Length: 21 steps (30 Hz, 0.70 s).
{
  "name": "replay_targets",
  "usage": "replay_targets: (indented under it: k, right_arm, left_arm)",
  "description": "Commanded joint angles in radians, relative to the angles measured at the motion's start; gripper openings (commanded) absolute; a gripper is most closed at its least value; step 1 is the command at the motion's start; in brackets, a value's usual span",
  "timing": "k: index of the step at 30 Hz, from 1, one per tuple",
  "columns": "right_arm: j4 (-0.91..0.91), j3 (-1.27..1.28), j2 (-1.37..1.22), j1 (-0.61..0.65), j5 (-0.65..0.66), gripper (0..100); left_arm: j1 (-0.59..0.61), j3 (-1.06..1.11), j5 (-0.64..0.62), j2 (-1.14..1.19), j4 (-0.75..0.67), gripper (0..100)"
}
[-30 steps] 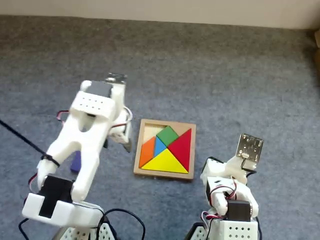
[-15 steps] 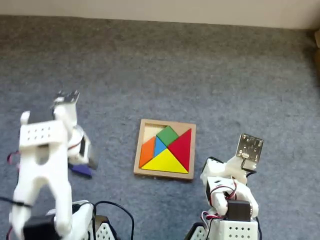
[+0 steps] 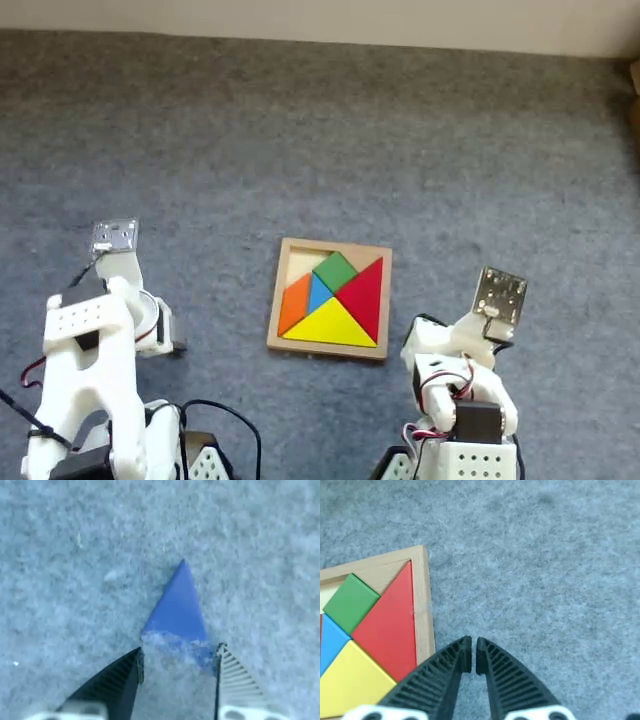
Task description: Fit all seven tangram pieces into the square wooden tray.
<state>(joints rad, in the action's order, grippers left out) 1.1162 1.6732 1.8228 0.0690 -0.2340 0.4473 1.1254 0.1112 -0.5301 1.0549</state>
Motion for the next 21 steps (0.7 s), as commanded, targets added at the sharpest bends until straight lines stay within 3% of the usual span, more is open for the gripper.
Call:
replay_targets:
  k: [1,14,21]
  right_arm:
    - [-0.001,0.14,0.013,-0.013,-0.006,3.1]
    - [-0.001,0.14,0.013,-0.013,-0.006,3.1]
    - [-0.001,0.14,0.013,-0.013,-0.006,3.1]
  left_arm:
    - [0.01,-0.01,-0.009,0.015,-0.078,24]
    - [-0.059,-0.156,-0.049,0.255,-0.066,23]
    - [-0.2,-0.183,-0.051,0.259,-0.066,9]
